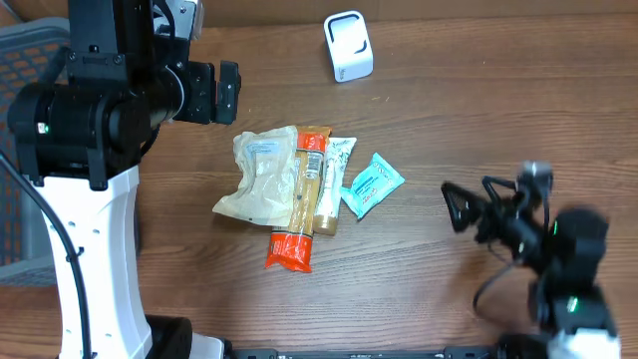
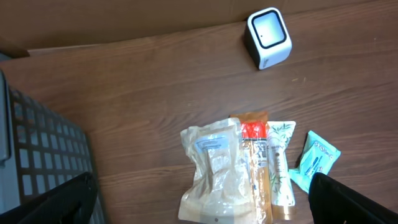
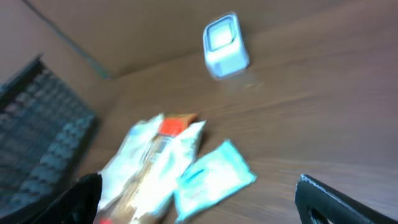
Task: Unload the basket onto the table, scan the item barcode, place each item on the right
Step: 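Reach the right gripper to the mint-green packet and grasp it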
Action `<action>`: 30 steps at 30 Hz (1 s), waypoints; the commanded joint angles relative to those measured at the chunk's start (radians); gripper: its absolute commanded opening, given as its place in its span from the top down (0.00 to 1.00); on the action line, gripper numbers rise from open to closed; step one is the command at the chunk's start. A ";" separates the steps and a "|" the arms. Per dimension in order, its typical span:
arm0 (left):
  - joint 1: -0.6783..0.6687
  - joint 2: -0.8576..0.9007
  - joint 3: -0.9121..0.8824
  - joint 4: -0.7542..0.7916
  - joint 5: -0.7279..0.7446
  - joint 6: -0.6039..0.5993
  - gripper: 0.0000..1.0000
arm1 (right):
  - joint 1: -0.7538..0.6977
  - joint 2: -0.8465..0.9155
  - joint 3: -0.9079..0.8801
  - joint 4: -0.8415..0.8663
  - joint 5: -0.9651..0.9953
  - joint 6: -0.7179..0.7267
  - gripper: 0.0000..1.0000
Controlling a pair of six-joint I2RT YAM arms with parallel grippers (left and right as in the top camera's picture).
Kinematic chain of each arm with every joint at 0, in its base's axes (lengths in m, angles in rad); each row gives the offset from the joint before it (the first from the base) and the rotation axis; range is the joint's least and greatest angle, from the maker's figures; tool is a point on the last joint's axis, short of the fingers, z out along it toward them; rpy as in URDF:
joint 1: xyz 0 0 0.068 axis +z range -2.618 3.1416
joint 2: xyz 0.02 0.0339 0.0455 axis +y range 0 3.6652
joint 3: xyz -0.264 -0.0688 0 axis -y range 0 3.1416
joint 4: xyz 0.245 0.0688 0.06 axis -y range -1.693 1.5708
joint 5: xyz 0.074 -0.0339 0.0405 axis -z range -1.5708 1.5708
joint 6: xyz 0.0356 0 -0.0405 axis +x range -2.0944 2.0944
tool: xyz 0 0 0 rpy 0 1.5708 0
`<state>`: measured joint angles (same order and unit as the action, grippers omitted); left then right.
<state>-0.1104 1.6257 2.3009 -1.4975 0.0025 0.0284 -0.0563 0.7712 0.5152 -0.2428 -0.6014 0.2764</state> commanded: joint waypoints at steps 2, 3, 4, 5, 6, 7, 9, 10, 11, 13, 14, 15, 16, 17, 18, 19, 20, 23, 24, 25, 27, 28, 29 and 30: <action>-0.001 0.004 0.002 -0.001 -0.017 -0.006 0.00 | 0.039 0.342 0.312 -0.227 -0.118 0.004 0.00; -0.001 0.004 0.002 -0.001 -0.017 -0.006 0.00 | 0.059 0.412 0.372 -0.283 -0.118 0.004 0.00; -0.001 0.004 0.002 -0.001 -0.017 -0.006 0.00 | 0.084 0.478 0.425 -0.326 -0.118 0.004 0.00; -0.001 0.004 0.002 -0.001 -0.017 -0.006 0.01 | 0.108 0.530 0.462 -0.352 -0.117 0.003 0.00; -0.001 0.004 0.002 -0.001 -0.017 -0.006 0.01 | 0.133 0.577 0.492 -0.370 -0.114 0.004 0.00; -0.001 0.004 0.002 -0.001 -0.017 -0.006 0.01 | 0.167 0.635 0.521 -0.377 -0.115 0.005 0.00; -0.001 0.004 0.002 -0.001 -0.017 -0.006 0.01 | 0.214 0.707 0.543 -0.372 -0.115 0.005 0.00; -0.001 0.004 0.002 -0.001 -0.017 -0.006 0.01 | 0.234 0.739 0.547 -0.367 -0.115 0.014 0.00; -0.001 0.004 0.002 -0.001 -0.017 -0.006 0.00 | 0.248 0.763 0.547 -0.363 -0.115 0.021 0.00; -0.001 0.004 0.002 -0.001 -0.017 -0.006 0.01 | 0.266 0.806 0.546 -0.351 -0.115 0.041 0.00; -0.001 0.004 0.002 -0.001 -0.017 -0.006 0.00 | 0.270 0.825 0.546 -0.336 -0.115 0.066 0.00; -0.001 0.004 0.002 -0.001 -0.017 -0.006 0.01 | 0.270 0.839 0.546 -0.319 -0.117 0.130 0.00; -0.001 0.005 0.002 -0.001 -0.017 -0.006 0.00 | 0.270 0.848 0.546 -0.314 -0.124 0.196 0.00; -0.001 0.005 0.002 -0.001 -0.017 -0.006 0.00 | 0.270 0.858 0.546 -0.320 -0.126 0.235 0.00; -0.001 0.005 0.002 -0.001 -0.017 -0.006 0.00 | 0.270 0.863 0.544 -0.315 -0.126 0.236 0.00; -0.001 0.005 0.002 -0.001 -0.017 -0.006 0.01 | 0.273 0.870 0.542 -0.309 -0.113 0.228 0.00; -0.001 0.005 0.002 -0.001 -0.017 -0.006 0.01 | 0.276 0.873 0.539 -0.309 -0.091 0.229 0.00; -0.001 0.005 0.002 -0.001 -0.017 -0.006 0.00 | 0.309 0.877 0.533 -0.333 0.054 0.344 0.08; -0.001 0.005 0.002 -0.001 -0.017 -0.006 0.00 | 0.323 0.878 0.533 -0.344 0.103 0.394 0.09; -0.001 0.005 0.002 -0.001 -0.017 -0.006 0.01 | 0.342 0.878 0.533 -0.350 0.147 0.441 0.09; -0.001 0.005 0.002 -0.001 -0.017 -0.006 0.00 | 0.391 0.878 0.533 -0.349 0.234 0.544 0.15; -0.001 0.005 0.002 -0.001 -0.017 -0.006 0.00 | 0.417 0.878 0.533 -0.349 0.283 0.600 0.18; -0.001 0.005 0.002 -0.001 -0.017 -0.006 0.00 | 0.439 0.878 0.533 -0.349 0.325 0.640 0.20; -0.001 0.005 0.002 -0.001 -0.017 -0.006 0.00 | 0.465 0.879 0.533 -0.347 0.373 0.682 0.21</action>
<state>-0.1104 1.6257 2.3005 -1.4979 -0.0051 0.0284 0.3515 1.6432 1.0416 -0.5949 -0.4194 0.7612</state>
